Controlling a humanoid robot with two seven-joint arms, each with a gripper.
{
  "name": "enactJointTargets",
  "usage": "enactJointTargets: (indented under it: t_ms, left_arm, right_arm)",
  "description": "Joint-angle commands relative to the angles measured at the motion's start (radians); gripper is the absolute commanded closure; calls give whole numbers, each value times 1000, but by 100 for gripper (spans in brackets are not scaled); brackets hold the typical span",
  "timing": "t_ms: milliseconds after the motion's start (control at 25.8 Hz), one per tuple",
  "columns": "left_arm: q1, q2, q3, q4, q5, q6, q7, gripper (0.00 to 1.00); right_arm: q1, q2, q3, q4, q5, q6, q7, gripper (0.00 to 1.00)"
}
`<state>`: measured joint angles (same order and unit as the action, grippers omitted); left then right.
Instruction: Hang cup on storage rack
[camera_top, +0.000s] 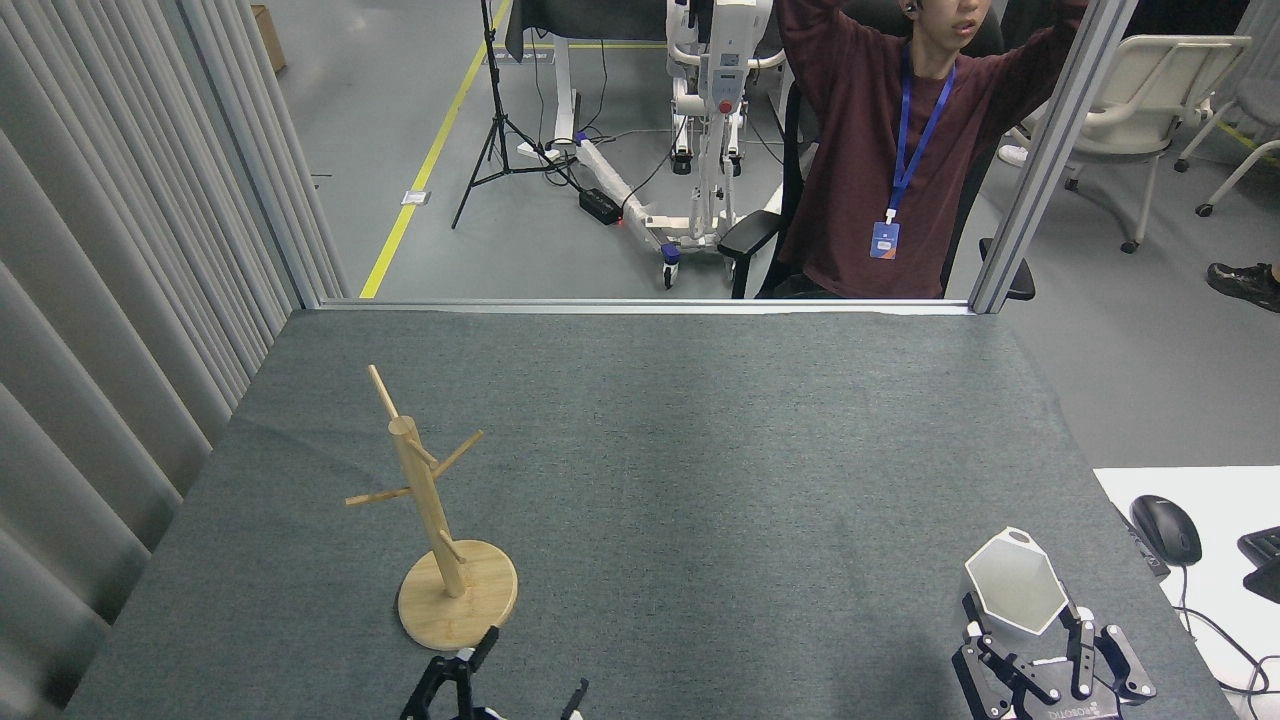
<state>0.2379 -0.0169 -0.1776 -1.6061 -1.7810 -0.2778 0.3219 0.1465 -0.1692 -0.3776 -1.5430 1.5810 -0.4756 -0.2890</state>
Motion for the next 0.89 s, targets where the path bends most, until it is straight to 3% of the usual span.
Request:
enactJointTargets:
  t_ms: [0,116,271,504,620,852]
  left_arm:
    - [-3,-11,-72,2,-43,11,3,0]
    - [-17,-21,-91,3,-55,8,0,0]
    - [-35,-31,-141,18,-58,5,2,0]
    - [-101,-57,-329,124,-55,66,5,0]
    - [-149,-69,-368,178,-57,74,2,0]
    - [-227,-83,-367,267,-57,92,0,0]
  right_arm:
    - [15,3,0,-42,-7,-32,1,42]
    - [18,20,9,-68,-6,-35,5,42]
    - [15,106,9,-88,-4,-34,7,42]
    - [21,195,83,-120,1,-24,8,41]
    - [21,214,95,-129,-1,-8,8,41]
    - [54,206,284,-192,-1,58,8,41]
